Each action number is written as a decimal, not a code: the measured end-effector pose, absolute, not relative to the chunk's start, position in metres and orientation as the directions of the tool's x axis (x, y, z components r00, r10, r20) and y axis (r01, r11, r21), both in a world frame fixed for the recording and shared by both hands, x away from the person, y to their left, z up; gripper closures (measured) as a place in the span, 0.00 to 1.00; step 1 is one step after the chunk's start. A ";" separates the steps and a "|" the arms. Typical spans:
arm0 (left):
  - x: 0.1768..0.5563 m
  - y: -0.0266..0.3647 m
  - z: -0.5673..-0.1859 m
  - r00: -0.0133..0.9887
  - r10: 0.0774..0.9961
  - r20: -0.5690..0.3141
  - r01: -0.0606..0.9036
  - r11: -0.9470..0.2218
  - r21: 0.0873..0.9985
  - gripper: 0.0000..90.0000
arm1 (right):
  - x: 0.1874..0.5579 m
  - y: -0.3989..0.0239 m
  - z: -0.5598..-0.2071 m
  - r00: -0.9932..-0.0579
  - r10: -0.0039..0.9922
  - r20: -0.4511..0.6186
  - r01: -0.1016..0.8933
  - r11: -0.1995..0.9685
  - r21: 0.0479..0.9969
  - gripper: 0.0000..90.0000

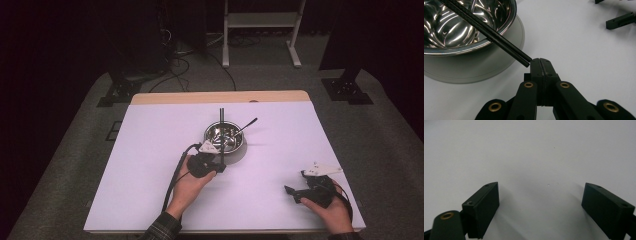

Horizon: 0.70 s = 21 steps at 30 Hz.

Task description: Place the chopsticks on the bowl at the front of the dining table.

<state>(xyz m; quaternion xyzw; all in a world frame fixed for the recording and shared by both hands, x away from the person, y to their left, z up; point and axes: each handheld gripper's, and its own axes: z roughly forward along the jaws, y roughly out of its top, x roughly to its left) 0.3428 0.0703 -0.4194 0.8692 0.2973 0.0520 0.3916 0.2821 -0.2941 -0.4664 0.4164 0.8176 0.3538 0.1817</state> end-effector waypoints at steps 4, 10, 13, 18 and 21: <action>0.340 0.070 -0.417 0.822 0.551 -0.141 0.469 -0.517 0.716 0.99 | 0.282 -0.294 -0.466 -0.587 0.809 -0.003 0.552 0.403 0.730 0.14; 0.333 0.074 -0.414 0.825 0.548 -0.138 0.462 -0.514 0.723 0.95 | 0.282 -0.294 -0.466 -0.588 0.809 -0.003 0.552 0.403 0.730 0.14; 0.331 0.078 -0.412 0.823 0.551 -0.138 0.461 -0.506 0.729 0.92 | 0.282 -0.294 -0.466 -0.588 0.809 -0.002 0.552 0.403 0.730 0.14; 0.324 0.085 -0.408 0.827 0.548 -0.130 0.453 -0.511 0.730 0.81 | 0.282 -0.294 -0.466 -0.587 0.809 -0.002 0.552 0.403 0.730 0.14; 0.322 0.092 -0.406 0.821 0.556 -0.128 0.455 -0.504 0.734 0.71 | 0.282 -0.294 -0.466 -0.587 0.809 -0.002 0.552 0.403 0.730 0.14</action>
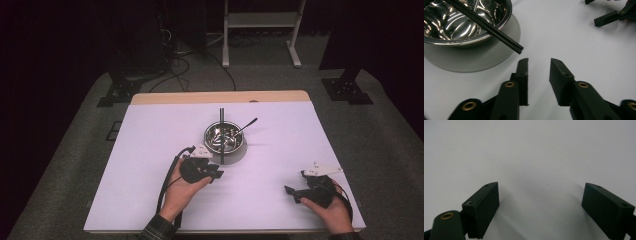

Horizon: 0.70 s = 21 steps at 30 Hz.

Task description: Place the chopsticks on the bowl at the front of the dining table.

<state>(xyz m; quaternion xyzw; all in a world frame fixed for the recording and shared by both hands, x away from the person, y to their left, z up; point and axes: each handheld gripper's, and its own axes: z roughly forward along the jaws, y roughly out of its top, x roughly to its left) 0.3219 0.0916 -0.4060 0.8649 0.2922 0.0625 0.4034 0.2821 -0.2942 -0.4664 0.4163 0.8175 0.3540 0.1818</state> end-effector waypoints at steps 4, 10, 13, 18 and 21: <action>0.322 0.100 -0.404 0.808 0.579 -0.113 0.460 -0.497 0.736 0.49 | 0.282 -0.294 -0.466 -0.588 0.809 -0.003 0.551 0.403 0.730 0.14; 0.321 0.109 -0.401 0.789 0.608 -0.093 0.474 -0.504 0.723 0.16 | 0.282 -0.294 -0.467 -0.589 0.808 -0.006 0.548 0.405 0.732 0.14; 0.321 0.116 -0.401 0.783 0.613 -0.107 0.492 -0.504 0.710 0.09 | 0.282 -0.294 -0.467 -0.589 0.808 -0.005 0.547 0.404 0.733 0.14; 0.318 0.130 -0.399 0.778 0.620 -0.101 0.483 -0.489 0.726 0.09 | 0.281 -0.294 -0.467 -0.589 0.808 -0.005 0.548 0.404 0.733 0.14; 0.315 0.138 -0.398 0.776 0.624 -0.091 0.481 -0.492 0.725 0.09 | 0.281 -0.294 -0.467 -0.588 0.809 -0.006 0.547 0.403 0.733 0.14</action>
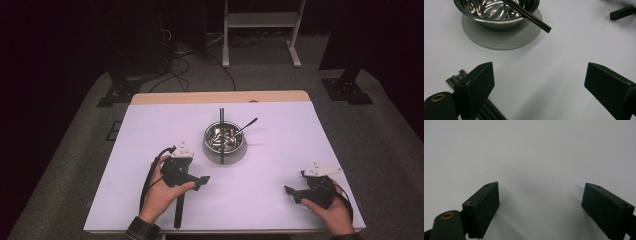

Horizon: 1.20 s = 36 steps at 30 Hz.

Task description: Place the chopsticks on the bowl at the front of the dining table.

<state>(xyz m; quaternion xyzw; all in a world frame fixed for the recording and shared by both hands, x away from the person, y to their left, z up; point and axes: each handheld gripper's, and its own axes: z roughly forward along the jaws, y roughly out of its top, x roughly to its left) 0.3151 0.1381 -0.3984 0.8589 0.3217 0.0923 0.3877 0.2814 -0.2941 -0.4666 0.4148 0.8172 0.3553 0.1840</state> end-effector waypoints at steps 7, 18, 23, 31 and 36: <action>0.310 0.159 -0.395 0.765 0.636 -0.098 0.482 -0.466 0.741 0.09 | 0.281 -0.294 -0.467 -0.587 0.809 -0.007 0.547 0.404 0.733 0.14; 0.304 0.188 -0.394 0.738 0.672 -0.071 0.483 -0.452 0.750 0.09 | 0.281 -0.294 -0.467 -0.587 0.810 -0.007 0.548 0.403 0.733 0.14; 0.302 0.200 -0.396 0.722 0.689 -0.067 0.491 -0.442 0.750 0.09 | 0.281 -0.294 -0.467 -0.587 0.810 -0.007 0.548 0.403 0.733 0.14; 0.297 0.218 -0.403 0.695 0.716 -0.070 0.517 -0.430 0.740 0.09 | 0.281 -0.294 -0.467 -0.587 0.810 -0.006 0.548 0.403 0.733 0.14; 0.295 0.228 -0.407 0.680 0.731 -0.065 0.527 -0.424 0.737 0.09 | 0.281 -0.294 -0.467 -0.587 0.810 -0.007 0.548 0.403 0.733 0.14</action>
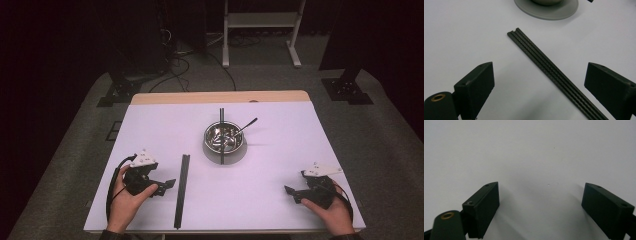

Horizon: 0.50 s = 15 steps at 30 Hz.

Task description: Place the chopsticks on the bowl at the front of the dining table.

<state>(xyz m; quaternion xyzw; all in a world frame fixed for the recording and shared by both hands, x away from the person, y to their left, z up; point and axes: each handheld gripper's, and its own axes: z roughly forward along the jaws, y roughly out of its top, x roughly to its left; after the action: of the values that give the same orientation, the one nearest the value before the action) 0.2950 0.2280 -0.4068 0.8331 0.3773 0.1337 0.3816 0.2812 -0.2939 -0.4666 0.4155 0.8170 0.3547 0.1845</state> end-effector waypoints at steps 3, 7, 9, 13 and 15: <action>0.294 0.233 -0.409 0.671 0.738 -0.066 0.532 -0.418 0.736 0.09 | 0.281 -0.294 -0.467 -0.587 0.809 -0.007 0.548 0.404 0.733 0.14; 0.293 0.238 -0.412 0.661 0.749 -0.056 0.541 -0.423 0.727 0.09 | 0.281 -0.294 -0.467 -0.587 0.809 -0.007 0.548 0.404 0.733 0.14; 0.293 0.241 -0.414 0.650 0.758 -0.056 0.548 -0.417 0.725 0.09 | 0.281 -0.294 -0.467 -0.587 0.809 -0.008 0.548 0.404 0.733 0.14; 0.292 0.246 -0.418 0.641 0.766 -0.056 0.557 -0.413 0.721 0.09 | 0.281 -0.294 -0.467 -0.587 0.809 -0.008 0.547 0.404 0.733 0.14; 0.292 0.247 -0.419 0.633 0.772 -0.056 0.560 -0.408 0.721 0.09 | 0.281 -0.294 -0.467 -0.587 0.809 -0.008 0.548 0.404 0.733 0.14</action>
<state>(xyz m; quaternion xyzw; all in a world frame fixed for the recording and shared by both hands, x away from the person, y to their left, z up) 0.2920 0.2472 -0.4192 0.8265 0.4030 0.1446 0.3655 0.2812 -0.2939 -0.4665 0.4151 0.8173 0.3544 0.1847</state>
